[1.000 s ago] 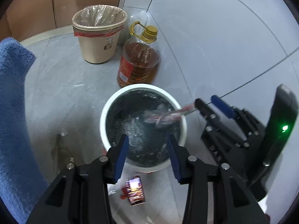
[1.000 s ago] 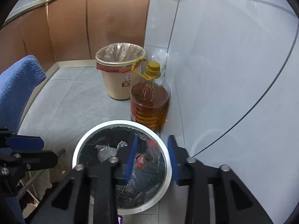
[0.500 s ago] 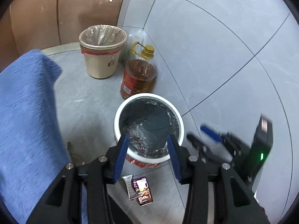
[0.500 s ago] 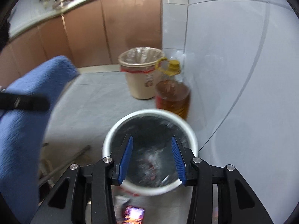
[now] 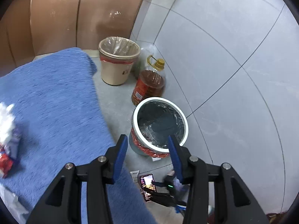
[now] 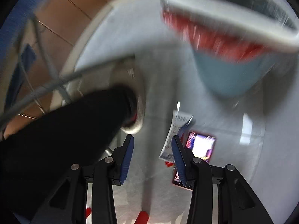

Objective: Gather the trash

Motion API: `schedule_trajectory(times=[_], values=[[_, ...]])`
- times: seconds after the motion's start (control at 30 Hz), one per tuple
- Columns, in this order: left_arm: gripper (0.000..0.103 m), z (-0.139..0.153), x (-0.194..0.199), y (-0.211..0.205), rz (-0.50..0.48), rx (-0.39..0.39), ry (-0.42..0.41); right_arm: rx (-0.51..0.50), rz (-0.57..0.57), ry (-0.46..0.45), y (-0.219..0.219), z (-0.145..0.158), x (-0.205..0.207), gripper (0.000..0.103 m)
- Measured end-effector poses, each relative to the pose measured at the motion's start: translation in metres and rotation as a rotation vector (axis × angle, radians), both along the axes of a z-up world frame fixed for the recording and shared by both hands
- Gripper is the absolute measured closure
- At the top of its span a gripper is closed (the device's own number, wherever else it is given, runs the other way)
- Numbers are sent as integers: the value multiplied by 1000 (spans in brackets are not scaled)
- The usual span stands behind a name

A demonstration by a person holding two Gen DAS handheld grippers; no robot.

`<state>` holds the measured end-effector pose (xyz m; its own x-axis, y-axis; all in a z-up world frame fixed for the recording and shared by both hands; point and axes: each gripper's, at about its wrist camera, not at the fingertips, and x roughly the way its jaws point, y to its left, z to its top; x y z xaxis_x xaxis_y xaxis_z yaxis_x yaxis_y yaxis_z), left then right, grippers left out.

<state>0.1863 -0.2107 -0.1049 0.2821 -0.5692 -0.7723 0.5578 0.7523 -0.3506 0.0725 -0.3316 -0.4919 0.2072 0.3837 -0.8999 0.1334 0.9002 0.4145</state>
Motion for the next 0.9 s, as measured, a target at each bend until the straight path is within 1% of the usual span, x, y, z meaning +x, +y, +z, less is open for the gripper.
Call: schedule_trajectory(times=[0.17, 0.33, 0.57, 0.73, 0.77, 0.8, 0.87, 0.9], values=[[51, 5, -21, 36, 28, -12, -45, 23, -22, 116, 6, -63, 7, 60], [50, -6, -32, 70, 67, -40, -3, 4, -46, 204, 10, -109, 16, 60], [50, -16, -39, 102, 119, -68, 36, -39, -36, 251, 20, -137, 26, 60], [50, -18, -45, 111, 119, -72, 33, -71, -35, 278, 22, -159, 39, 60], [50, -18, -46, 111, 119, -72, 34, -85, -30, 288, 22, -162, 41, 62], [50, -19, -47, 112, 119, -74, 37, -100, -25, 294, 24, -164, 42, 66], [50, -22, -50, 116, 128, -66, 39, -106, -23, 292, 26, -165, 43, 68], [50, -24, -49, 115, 133, -65, 43, -106, -16, 286, 29, -164, 43, 70]])
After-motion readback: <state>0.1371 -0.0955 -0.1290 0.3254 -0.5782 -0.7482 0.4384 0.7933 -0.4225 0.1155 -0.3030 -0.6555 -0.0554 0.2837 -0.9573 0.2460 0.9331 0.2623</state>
